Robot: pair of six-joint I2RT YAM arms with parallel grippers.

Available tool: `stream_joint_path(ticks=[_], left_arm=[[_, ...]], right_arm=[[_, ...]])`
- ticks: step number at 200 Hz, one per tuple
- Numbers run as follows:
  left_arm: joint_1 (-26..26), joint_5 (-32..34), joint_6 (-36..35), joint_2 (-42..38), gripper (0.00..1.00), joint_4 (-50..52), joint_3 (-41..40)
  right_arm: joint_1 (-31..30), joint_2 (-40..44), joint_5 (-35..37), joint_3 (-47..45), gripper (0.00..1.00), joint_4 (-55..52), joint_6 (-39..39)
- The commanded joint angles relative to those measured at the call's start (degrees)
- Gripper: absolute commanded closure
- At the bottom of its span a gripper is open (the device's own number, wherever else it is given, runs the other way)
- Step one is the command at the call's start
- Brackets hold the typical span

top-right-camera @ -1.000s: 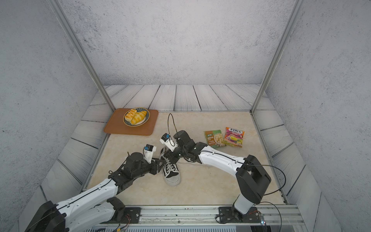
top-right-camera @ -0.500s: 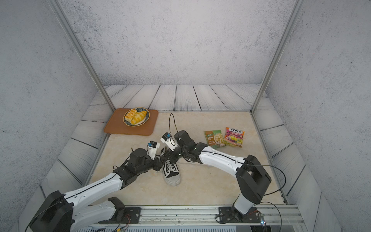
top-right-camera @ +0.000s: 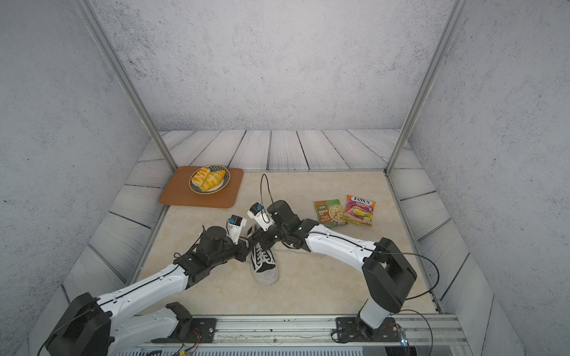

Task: Tie the shoes
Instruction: Fold the shoelace into the shoe, then wrap the shoelace around the shoelace.

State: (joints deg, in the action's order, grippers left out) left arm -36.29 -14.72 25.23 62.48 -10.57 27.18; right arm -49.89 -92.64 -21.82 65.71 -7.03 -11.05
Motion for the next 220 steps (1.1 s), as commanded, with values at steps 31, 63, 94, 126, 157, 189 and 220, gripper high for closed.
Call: stream_joint_path(ticks=[31,63,94,126,157,189,220], left_arm=[[-0.1,1.2,-1.9,0.6,1.00,-0.2,1.3],[-0.1,1.0,-2.3,0.8,1.00,-1.6,0.1],[-0.2,0.8,-3.2,0.6,1.00,-3.2,-1.6],[-0.6,0.8,-4.5,-0.3,1.00,-3.4,-2.0],[-1.2,1.0,-5.2,-0.7,1.00,-4.0,-2.5],[-1.9,1.1,-5.7,-0.3,1.00,-4.5,-2.8],[-2.5,0.7,-6.3,-0.4,1.00,-5.8,-3.5]], right_arm=[[-0.3,8.6,6.7,-3.3,0.66,-3.9,-2.2],[-0.3,13.8,14.7,-6.4,0.56,-9.3,-6.7],[0.0,16.4,24.8,-8.7,0.51,-17.6,-14.6],[3.8,17.0,28.3,-11.7,0.50,-24.0,-22.8],[10.6,14.8,25.4,-14.3,0.53,-26.0,-28.9],[14.4,10.0,24.9,-12.8,0.56,-31.0,-29.8],[18.5,7.1,21.2,-14.9,0.57,-29.3,-32.6]])
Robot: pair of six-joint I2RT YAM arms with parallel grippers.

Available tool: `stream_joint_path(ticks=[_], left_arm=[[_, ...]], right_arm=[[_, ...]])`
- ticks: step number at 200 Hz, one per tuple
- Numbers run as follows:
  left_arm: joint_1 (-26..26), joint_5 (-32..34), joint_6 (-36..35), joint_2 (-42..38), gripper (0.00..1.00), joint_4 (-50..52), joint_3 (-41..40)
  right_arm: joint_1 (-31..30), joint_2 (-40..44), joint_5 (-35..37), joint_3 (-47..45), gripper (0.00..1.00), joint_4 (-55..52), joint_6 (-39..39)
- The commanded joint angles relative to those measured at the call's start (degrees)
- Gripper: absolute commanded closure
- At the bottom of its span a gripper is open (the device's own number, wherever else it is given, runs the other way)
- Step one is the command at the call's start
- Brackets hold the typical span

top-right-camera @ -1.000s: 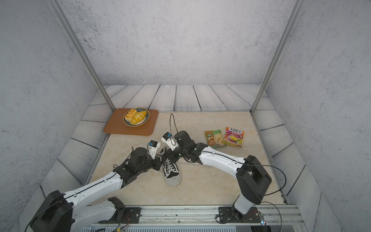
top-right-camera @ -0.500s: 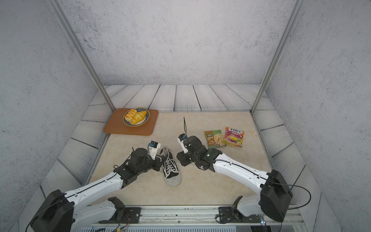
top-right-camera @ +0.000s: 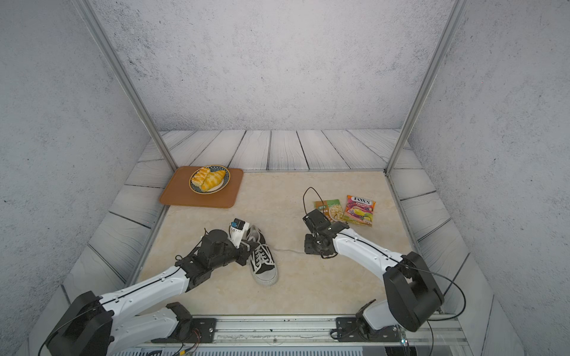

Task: Tie the shoes
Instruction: Wrap the shoelace around the shoelace.

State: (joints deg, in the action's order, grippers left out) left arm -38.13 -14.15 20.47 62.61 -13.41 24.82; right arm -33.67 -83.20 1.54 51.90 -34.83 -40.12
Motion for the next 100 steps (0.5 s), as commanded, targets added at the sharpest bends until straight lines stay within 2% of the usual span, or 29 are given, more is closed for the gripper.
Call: stream_joint_path(ticks=[1,100], left_arm=[[-0.7,0.2,-1.6,-0.6,1.00,-3.0,-1.2],[-2.0,1.1,-5.8,-2.8,1.00,-7.9,-5.5]], right_arm=[[2.4,-2.3,-2.2,-1.2,0.57,-1.5,-3.7],[7.5,-9.3,-2.7,-1.3,0.56,0.7,-14.0]])
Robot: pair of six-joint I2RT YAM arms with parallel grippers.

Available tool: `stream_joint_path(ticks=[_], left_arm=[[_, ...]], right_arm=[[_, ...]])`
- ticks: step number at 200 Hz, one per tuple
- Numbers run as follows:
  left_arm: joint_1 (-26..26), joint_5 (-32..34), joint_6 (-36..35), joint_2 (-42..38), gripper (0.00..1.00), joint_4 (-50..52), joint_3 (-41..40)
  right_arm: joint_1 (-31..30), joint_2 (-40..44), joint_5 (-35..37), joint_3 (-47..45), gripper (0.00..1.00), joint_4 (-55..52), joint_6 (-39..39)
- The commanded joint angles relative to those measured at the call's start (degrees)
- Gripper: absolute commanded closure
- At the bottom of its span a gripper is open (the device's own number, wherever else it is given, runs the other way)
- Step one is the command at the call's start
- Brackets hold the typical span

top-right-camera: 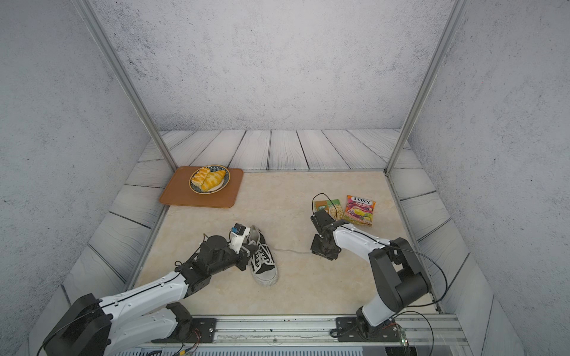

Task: Tie the shoes
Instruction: Wrap the shoelace around the shoelace.

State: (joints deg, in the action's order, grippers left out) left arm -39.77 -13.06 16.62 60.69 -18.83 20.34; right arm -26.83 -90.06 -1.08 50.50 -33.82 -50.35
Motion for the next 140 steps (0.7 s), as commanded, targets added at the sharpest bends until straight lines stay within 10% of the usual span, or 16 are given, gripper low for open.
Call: stream_joint_path(ticks=[1,48,102,140], left_arm=[[-0.3,-0.1,-1.9,-0.9,1.00,-2.4,-1.0],[-0.3,-0.4,-2.2,-2.4,1.00,-3.1,-1.9],[-0.3,-0.9,-2.0,-2.9,1.00,-3.2,-2.1],[-0.3,-0.1,-2.0,-4.1,1.00,-2.2,-2.1]], right_arm=[[0.6,-2.6,-0.1,0.2,0.56,-0.3,-3.9],[0.7,-7.3,0.5,2.2,0.58,-2.2,-5.3],[0.8,-6.5,1.9,5.4,1.00,-2.5,-3.6],[0.7,-3.8,2.1,12.0,1.00,-3.0,1.5]])
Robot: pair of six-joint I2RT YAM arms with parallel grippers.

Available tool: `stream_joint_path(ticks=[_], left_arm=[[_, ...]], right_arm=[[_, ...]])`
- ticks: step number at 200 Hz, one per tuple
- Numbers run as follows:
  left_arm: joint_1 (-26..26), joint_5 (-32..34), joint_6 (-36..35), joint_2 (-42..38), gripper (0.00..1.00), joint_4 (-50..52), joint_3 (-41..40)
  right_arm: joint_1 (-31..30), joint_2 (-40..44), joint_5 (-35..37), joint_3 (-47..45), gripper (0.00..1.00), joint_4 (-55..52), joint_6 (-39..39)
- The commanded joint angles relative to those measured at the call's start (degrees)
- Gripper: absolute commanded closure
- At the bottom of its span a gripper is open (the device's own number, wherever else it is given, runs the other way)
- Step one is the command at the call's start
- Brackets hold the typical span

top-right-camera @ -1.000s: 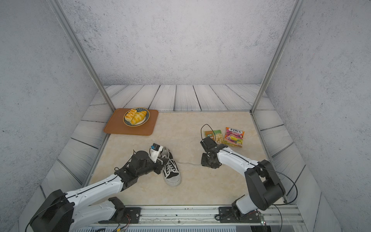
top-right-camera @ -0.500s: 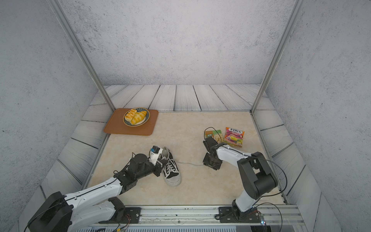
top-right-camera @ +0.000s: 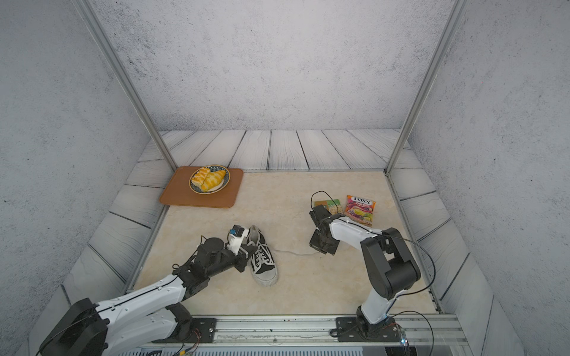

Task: Tie the shoes
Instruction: Wrap the shoelace around the shoelace.

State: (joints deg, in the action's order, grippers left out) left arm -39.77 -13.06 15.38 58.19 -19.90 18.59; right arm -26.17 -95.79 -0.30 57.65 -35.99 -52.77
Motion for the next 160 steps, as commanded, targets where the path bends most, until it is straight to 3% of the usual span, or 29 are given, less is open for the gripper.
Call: stream_joint_path(ticks=[1,58,160], left_arm=[[-0.3,-0.1,-0.7,-1.7,1.00,-1.1,-0.4],[-0.3,2.6,-1.8,-4.7,1.00,-3.4,-3.4],[-0.4,-1.0,-4.6,-2.7,1.00,-2.7,-1.7]], right_arm=[[0.1,2.0,1.3,5.1,1.00,-0.9,4.1],[-1.5,1.1,-6.8,19.3,1.00,-0.6,13.7],[-17.3,-14.6,-19.7,51.0,1.00,-9.9,27.2]])
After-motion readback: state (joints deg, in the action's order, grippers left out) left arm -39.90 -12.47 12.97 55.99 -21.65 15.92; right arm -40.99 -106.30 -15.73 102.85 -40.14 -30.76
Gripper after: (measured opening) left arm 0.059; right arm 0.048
